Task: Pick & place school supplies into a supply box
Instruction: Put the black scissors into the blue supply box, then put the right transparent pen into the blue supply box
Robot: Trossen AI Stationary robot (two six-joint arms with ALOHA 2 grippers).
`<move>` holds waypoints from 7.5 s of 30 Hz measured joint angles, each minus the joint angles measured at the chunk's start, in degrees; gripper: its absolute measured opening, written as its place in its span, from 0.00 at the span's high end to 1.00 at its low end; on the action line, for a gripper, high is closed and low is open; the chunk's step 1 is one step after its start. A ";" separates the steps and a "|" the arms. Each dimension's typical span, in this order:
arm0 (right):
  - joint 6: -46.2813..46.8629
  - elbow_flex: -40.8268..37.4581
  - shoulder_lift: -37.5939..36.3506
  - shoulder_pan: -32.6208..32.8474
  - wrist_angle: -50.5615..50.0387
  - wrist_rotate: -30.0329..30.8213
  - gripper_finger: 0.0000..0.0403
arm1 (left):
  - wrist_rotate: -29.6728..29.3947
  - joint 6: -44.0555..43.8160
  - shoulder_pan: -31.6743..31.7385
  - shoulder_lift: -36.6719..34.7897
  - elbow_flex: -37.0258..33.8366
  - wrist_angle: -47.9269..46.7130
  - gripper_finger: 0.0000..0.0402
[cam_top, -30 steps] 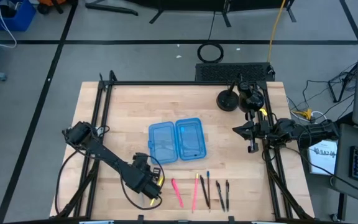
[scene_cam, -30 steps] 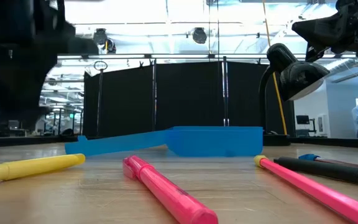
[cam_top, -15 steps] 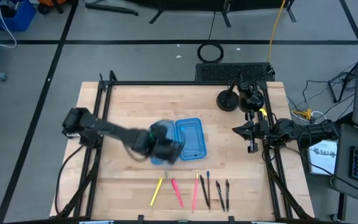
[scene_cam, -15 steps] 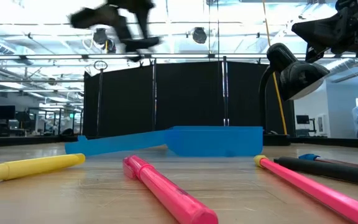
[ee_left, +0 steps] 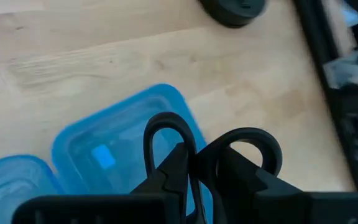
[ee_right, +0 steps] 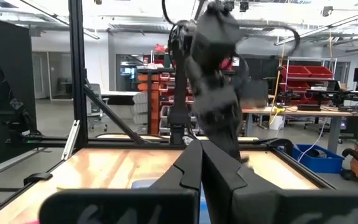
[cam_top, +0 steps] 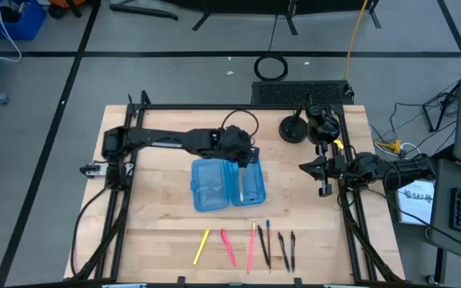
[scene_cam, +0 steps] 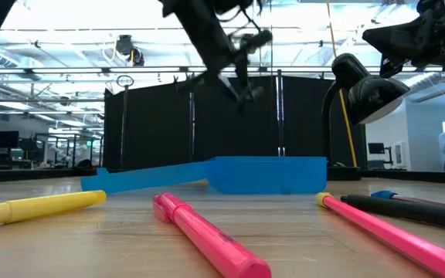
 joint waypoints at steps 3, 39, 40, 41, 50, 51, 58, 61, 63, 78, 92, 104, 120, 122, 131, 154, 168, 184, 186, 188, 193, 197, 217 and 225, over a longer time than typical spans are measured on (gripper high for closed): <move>0.23 0.02 0.09 0.02 0.33 1.36 1.00 | 0.59 -0.63 0.26 2.95 -0.01 2.28 0.85; 0.39 0.01 0.33 0.00 -0.46 1.30 1.00 | -2.34 -3.53 0.04 10.43 -0.16 -0.87 0.85; 0.39 0.02 0.33 0.00 -0.46 1.30 1.00 | -2.40 -3.86 0.04 10.43 -0.16 -0.89 0.85; 0.38 0.01 0.33 0.00 -0.47 1.30 1.00 | -2.49 -4.00 0.06 10.43 -0.16 -0.89 0.85; 0.28 0.00 0.33 0.00 -0.37 1.30 1.00 | -2.94 -3.75 1.38 10.45 -0.27 -0.58 0.85; 0.28 0.01 0.33 0.00 -0.32 1.30 1.00 | -2.70 -3.32 1.55 10.45 -0.27 -0.61 0.85; 0.22 0.01 0.33 0.00 -0.22 1.30 1.00 | -1.70 -3.07 1.98 10.45 -0.27 -0.81 0.85; -0.18 0.02 0.33 0.00 -0.22 1.30 1.00 | -1.96 -2.35 1.96 10.45 -0.27 -0.82 0.85; -0.15 0.01 0.33 0.00 -0.22 1.30 1.00 | -1.94 -2.38 1.96 10.45 -0.27 -0.84 0.85; -0.11 0.01 0.33 0.00 -0.18 1.30 1.00 | -4.14 -3.17 -0.33 10.45 -0.25 -3.78 0.85; -0.18 0.01 0.31 0.00 0.02 1.53 1.00 | -4.84 -3.00 -0.28 12.28 -0.14 -4.74 0.85; -1.14 0.01 0.35 0.00 0.00 1.54 1.00 | -4.32 -2.14 0.12 13.51 -0.16 -2.57 0.77; -1.09 0.02 0.35 0.00 -0.18 1.32 1.00 | -5.20 4.65 -0.32 6.60 0.06 0.67 0.50; -1.09 0.02 0.37 0.00 -0.16 1.32 1.00 | -7.30 8.13 -0.82 3.21 0.06 1.21 0.53; -1.09 0.02 0.39 0.00 -0.24 1.14 1.00 | -10.96 49.79 -12.66 -18.19 -0.58 -7.60 0.76; -10.31 0.02 0.48 0.00 -2.11 1.23 1.00 | 2.49 75.13 -13.34 -54.21 -67.73 53.17 1.00; -5.99 0.02 0.48 0.00 -2.85 1.21 1.00 | 0.38 74.81 -5.68 -93.75 -79.82 42.46 1.00; 9.02 0.02 0.48 0.02 -11.28 4.22 1.00 | 8.53 85.39 -6.85 -98.32 -88.12 38.04 1.00; 9.37 0.02 0.48 0.02 -11.12 6.28 1.00 | 9.84 85.80 -5.77 -98.36 -88.94 38.87 0.99; 6.42 0.02 0.48 0.02 -11.33 7.14 1.00 | 10.54 85.60 -4.87 -98.37 -89.51 39.04 0.99; -2.38 0.70 0.86 -0.03 -5.87 15.00 1.00 | 7.67 87.16 -3.46 -98.37 -89.97 39.54 0.99; -4.18 6.68 5.11 0.50 -9.42 17.87 1.00 | 3.04 86.98 -3.09 -98.37 -89.97 41.02 0.99; 31.40 97.55 84.42 18.77 -79.32 31.06 1.00 | 0.39 79.69 -3.11 -98.37 -89.95 44.10 0.99; 67.92 108.22 98.06 26.57 -85.24 11.72 1.00 | 0.42 72.06 -3.11 -98.37 -89.93 44.09 0.99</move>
